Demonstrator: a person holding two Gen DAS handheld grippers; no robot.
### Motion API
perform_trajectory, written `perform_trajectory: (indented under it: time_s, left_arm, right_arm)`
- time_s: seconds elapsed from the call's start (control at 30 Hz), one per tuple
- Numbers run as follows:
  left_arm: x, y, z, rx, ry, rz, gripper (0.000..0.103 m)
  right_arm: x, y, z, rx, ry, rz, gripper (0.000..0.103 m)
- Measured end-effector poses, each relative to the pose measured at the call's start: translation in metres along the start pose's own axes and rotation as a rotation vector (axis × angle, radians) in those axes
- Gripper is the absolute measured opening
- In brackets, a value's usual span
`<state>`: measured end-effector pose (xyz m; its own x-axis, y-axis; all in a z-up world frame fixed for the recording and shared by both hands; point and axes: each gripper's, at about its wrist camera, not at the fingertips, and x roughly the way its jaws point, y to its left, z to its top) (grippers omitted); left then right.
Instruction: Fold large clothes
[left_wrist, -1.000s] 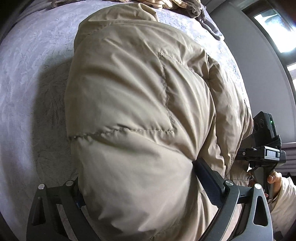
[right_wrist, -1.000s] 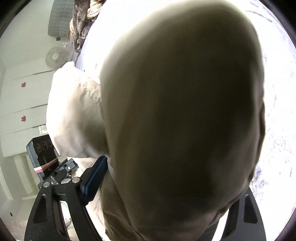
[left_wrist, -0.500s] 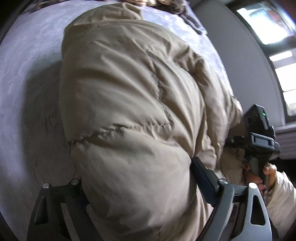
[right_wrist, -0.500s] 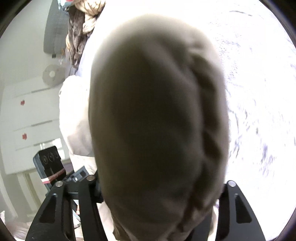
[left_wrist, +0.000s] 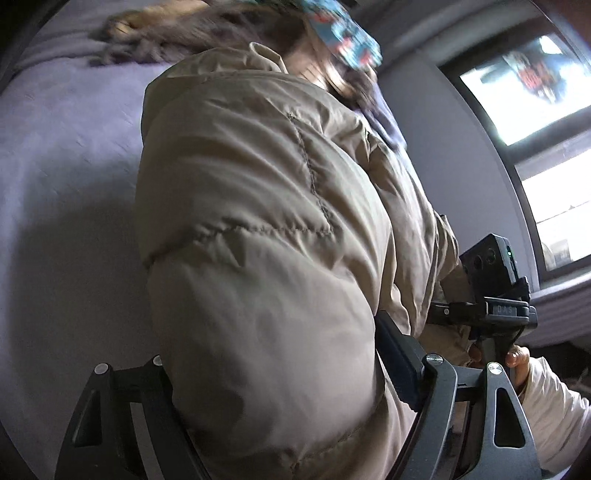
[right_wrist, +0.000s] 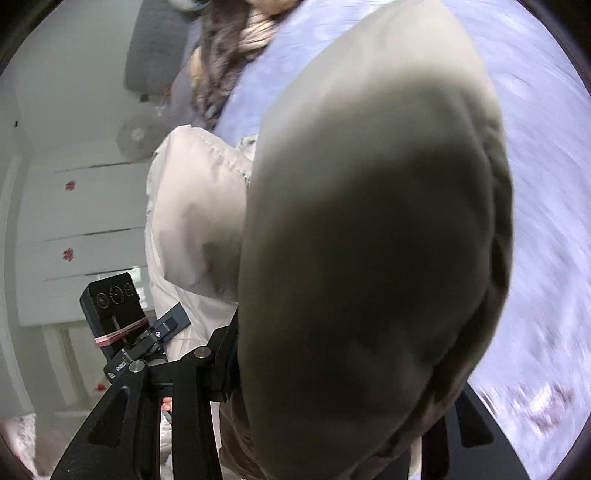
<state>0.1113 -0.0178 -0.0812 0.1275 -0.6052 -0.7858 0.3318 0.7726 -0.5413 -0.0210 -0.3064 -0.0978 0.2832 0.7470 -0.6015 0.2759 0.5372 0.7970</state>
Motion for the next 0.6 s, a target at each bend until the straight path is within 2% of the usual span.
perform_trajectory:
  time_s: [0.17, 0.23, 0.33, 0.37, 0.43, 0.6]
  left_arm:
    - [-0.009, 0.053, 0.053, -0.029, -0.072, 0.069, 0.082]
    - [-0.004, 0.069, 0.07, -0.031, -0.089, 0.091, 0.082]
    - [0.015, 0.094, 0.093, -0.022, -0.102, 0.165, 0.082]
    - [0.026, 0.104, 0.099, -0.018, -0.092, 0.202, 0.083]
    - [0.038, 0.118, 0.104, -0.035, -0.08, 0.221, 0.091]
    - [0.06, 0.134, 0.098, -0.045, -0.103, 0.24, 0.101]
  right_arm:
    - [0.048, 0.029, 0.049, -0.06, 0.025, 0.009, 0.047]
    - [0.061, 0.033, 0.08, -0.076, 0.027, 0.004, 0.047]
    - [0.083, 0.031, 0.11, -0.085, 0.02, -0.03, 0.047]
    - [0.09, 0.028, 0.115, -0.09, 0.02, -0.05, 0.047]
    - [0.099, 0.022, 0.12, -0.098, 0.021, -0.099, 0.048]
    - [0.111, -0.008, 0.121, -0.066, 0.019, -0.092, 0.059]
